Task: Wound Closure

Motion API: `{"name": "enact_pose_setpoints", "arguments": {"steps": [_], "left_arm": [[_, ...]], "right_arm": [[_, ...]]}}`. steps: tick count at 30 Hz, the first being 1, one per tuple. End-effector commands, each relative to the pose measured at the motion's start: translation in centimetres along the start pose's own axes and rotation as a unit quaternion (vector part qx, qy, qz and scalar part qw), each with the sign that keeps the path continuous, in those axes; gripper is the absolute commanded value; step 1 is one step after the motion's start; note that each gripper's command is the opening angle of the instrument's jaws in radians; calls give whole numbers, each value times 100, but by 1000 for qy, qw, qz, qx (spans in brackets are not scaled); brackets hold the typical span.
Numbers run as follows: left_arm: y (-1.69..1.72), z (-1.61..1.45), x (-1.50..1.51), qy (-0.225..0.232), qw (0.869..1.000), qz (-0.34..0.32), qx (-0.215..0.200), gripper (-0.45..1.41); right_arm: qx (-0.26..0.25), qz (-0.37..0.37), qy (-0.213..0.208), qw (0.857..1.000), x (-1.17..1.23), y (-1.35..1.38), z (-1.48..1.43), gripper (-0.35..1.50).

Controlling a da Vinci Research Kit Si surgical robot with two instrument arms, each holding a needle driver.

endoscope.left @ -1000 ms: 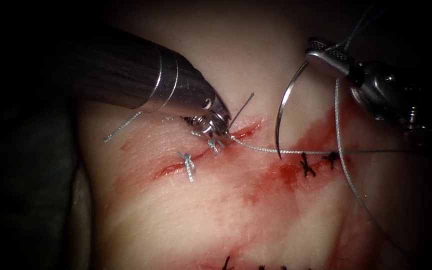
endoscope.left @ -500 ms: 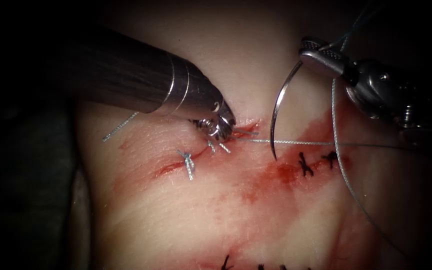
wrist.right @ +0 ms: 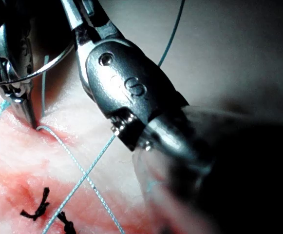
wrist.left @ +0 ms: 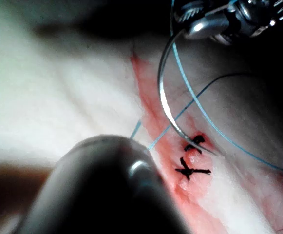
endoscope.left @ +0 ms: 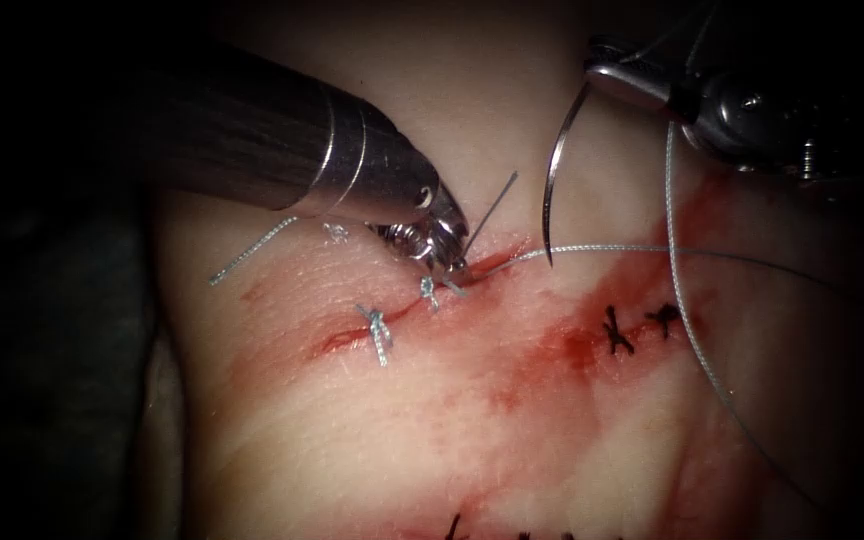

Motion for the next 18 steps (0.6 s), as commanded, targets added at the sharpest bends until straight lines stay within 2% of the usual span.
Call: {"name": "enact_pose_setpoints", "arguments": {"steps": [1,6,9,18], "left_arm": [[0,6,4,5,1000,-2,-11,-45],[-1,7,1,8,998,-8,-56,-45],[-2,9,0,-6,998,-6,-60,-45],[-3,17,-10,-28,998,-4,-55,-45]], "right_arm": [[2,-12,-3,1000,-15,12,7,-35],[5,-37,-7,999,-44,16,3,-35],[8,-45,-7,999,-54,11,2,-35],[41,-80,12,996,-57,-16,27,-35]]}}
